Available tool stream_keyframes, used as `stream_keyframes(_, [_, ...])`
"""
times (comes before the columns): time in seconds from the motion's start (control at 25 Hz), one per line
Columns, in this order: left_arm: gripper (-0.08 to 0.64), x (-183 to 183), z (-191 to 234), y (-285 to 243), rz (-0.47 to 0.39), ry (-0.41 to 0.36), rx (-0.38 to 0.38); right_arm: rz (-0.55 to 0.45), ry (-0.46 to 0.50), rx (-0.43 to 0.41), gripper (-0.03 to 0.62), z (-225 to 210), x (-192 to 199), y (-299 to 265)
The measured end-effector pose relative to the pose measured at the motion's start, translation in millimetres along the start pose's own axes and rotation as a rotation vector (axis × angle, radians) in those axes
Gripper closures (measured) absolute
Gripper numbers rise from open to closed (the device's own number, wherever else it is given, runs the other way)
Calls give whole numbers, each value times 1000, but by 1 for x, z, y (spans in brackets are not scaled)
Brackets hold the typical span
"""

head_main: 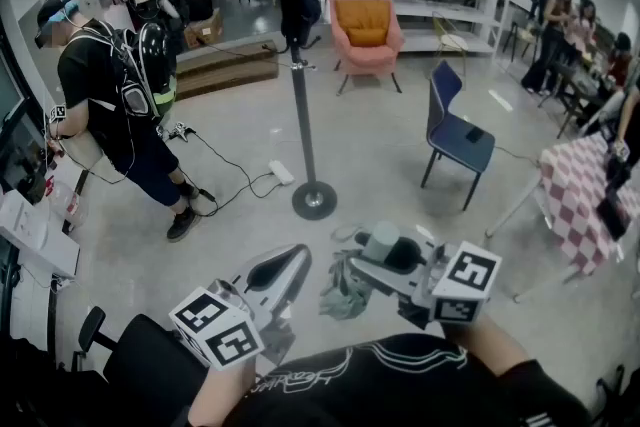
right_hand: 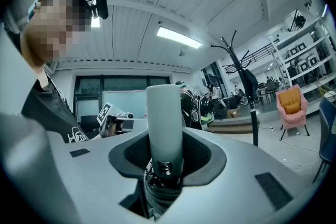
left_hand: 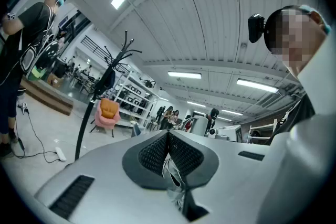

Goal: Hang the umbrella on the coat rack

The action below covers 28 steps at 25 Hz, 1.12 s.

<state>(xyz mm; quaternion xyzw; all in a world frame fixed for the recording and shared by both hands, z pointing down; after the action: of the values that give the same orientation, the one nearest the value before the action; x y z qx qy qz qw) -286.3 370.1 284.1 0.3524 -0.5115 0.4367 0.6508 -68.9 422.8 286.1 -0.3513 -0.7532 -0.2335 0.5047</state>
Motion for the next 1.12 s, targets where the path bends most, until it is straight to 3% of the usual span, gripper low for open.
stream_keyframes(0.28, [561,2,6,6,-7,14,-1,-14,1,14,442,7,-2,-4])
stream_keyframes(0.44, [561,8,9,7,-2,35,9,4,51,44,442,6,3,-3])
stream_keyframes(0.56, [561,10,12,3,0,46,19,-1,13,68,442,3,4,-3])
stream_keyframes(0.84, [561,17,20,-22,26,69,46,9,2,93,442,-19,2,5])
stream_keyframes(1.12, [561,21,41,-68,72,98,24,11,-40,93,442,-72,-7,11])
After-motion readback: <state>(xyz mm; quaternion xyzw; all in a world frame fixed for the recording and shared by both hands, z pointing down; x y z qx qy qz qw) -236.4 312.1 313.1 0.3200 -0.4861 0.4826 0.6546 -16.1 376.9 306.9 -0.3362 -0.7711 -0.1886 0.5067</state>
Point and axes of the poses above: the fingertips, and each gripper's own axes: y backward along the fingers, z to its left, x out of its underside, the point moved 9 cm from there along y, backward along the fingers, and after that the axes turned 10 degrees about -y, right-handed, at the moved point
